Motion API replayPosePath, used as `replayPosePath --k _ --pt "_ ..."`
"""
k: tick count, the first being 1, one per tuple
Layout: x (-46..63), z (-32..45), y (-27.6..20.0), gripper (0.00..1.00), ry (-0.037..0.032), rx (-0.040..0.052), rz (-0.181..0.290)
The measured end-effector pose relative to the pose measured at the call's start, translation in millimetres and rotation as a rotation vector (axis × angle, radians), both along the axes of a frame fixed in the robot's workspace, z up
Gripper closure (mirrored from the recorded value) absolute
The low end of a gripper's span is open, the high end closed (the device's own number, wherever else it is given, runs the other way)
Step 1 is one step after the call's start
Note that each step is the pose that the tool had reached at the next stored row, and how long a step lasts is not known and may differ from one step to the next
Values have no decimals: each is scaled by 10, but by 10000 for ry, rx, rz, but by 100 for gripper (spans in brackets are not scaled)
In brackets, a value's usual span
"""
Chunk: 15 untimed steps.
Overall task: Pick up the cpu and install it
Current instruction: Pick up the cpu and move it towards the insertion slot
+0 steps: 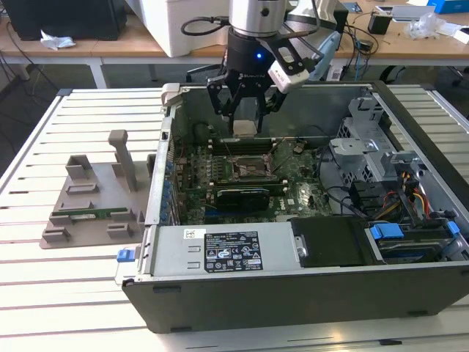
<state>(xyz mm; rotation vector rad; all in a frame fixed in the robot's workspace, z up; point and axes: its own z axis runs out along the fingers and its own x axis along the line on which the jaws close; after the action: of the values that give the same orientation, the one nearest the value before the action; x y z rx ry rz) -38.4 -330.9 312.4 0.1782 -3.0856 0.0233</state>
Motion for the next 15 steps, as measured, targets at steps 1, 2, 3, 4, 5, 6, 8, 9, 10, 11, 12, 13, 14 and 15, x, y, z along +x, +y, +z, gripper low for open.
replayPosePath --k 1,2,3,4,5,6,8,9,10,11,12,13,14,15 --pt "13 -13 3 45 5 1 -1" --pt "38 -36 9 45 16 1 -1" --pt "60 -52 14 45 24 1 -1" --pt "86 -69 22 45 35 0 -1" --pt "101 -79 26 45 39 1 0" --pt "120 -92 32 45 46 2 0" --pt "169 -124 45 45 64 1 -1" --pt "179 -135 48 45 69 1 -1" --pt "185 -148 50 45 73 -1 -1" --pt "188 -182 54 45 79 0 -2" --pt "194 -216 59 45 85 1 -1" --pt "202 -232 62 45 90 1 1" --pt "214 -247 66 45 97 0 -1" --pt "230 -259 71 45 102 0 0"
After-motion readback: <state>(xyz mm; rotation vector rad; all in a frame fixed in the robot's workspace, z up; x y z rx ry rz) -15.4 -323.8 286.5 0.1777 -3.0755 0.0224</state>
